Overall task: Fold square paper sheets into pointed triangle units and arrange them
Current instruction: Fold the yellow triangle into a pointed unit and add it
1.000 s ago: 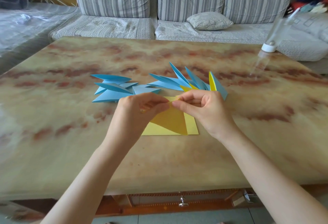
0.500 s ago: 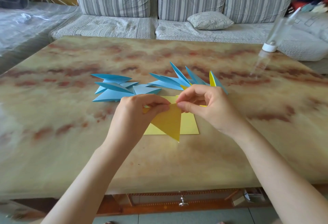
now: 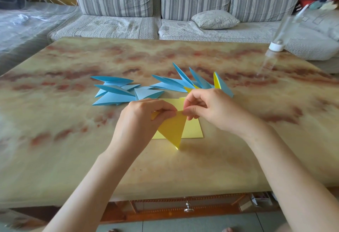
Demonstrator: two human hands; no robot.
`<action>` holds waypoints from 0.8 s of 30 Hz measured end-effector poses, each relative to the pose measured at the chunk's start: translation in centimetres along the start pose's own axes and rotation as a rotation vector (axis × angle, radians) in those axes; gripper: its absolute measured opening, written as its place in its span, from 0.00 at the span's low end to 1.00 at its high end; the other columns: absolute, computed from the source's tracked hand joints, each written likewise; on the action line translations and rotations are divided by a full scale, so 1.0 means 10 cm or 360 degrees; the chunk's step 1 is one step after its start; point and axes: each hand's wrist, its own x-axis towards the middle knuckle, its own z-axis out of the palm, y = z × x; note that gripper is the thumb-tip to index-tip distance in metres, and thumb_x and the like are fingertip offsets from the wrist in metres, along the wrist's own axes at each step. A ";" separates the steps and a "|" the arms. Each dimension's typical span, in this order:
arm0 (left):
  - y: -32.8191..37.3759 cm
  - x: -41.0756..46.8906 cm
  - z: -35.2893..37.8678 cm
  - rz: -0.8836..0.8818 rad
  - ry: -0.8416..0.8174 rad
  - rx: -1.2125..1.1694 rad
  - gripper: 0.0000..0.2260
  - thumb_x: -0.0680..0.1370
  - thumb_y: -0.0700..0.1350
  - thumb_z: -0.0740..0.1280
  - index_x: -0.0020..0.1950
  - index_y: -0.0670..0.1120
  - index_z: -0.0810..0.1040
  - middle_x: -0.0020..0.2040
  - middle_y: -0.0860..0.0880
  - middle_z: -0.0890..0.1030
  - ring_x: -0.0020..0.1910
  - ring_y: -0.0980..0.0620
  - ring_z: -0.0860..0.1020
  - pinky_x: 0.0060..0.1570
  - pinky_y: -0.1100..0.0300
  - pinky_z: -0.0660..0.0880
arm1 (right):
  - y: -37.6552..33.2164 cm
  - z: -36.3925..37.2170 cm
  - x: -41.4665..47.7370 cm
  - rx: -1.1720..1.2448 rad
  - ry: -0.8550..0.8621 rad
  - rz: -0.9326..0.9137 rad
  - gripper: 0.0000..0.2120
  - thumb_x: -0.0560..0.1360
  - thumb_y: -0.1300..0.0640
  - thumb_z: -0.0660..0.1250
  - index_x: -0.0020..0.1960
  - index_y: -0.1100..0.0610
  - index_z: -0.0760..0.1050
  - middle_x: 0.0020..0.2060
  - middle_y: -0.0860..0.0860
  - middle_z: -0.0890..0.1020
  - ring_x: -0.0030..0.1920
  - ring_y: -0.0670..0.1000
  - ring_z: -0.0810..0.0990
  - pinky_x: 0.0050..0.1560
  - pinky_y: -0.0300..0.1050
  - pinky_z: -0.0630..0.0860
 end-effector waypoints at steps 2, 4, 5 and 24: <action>0.01 0.00 0.00 -0.0032 0.0045 -0.0025 0.05 0.70 0.52 0.71 0.43 0.54 0.85 0.37 0.56 0.83 0.37 0.55 0.76 0.40 0.60 0.73 | 0.00 0.03 0.00 0.0101 0.0091 -0.0031 0.07 0.75 0.60 0.70 0.41 0.50 0.75 0.37 0.49 0.83 0.40 0.48 0.82 0.51 0.50 0.79; 0.01 0.01 -0.02 -0.0101 0.0080 -0.0105 0.02 0.71 0.49 0.73 0.41 0.57 0.83 0.35 0.60 0.81 0.38 0.58 0.75 0.38 0.67 0.70 | 0.00 0.08 0.00 0.0424 0.0205 -0.0026 0.07 0.71 0.60 0.73 0.43 0.52 0.76 0.37 0.47 0.83 0.39 0.47 0.82 0.49 0.45 0.80; 0.02 0.01 -0.03 -0.0134 0.0098 -0.0149 0.06 0.72 0.47 0.74 0.39 0.59 0.82 0.35 0.62 0.80 0.37 0.61 0.75 0.37 0.71 0.68 | 0.00 0.08 -0.01 0.0595 0.0247 0.0000 0.08 0.69 0.59 0.75 0.45 0.53 0.77 0.37 0.47 0.84 0.39 0.47 0.82 0.48 0.42 0.79; 0.06 0.02 -0.03 -0.0281 0.0122 -0.0457 0.10 0.72 0.43 0.73 0.38 0.59 0.80 0.34 0.67 0.81 0.36 0.66 0.78 0.39 0.74 0.70 | -0.04 0.19 0.00 0.1032 0.0400 0.0157 0.01 0.72 0.60 0.71 0.43 0.57 0.80 0.33 0.46 0.83 0.36 0.43 0.80 0.39 0.36 0.77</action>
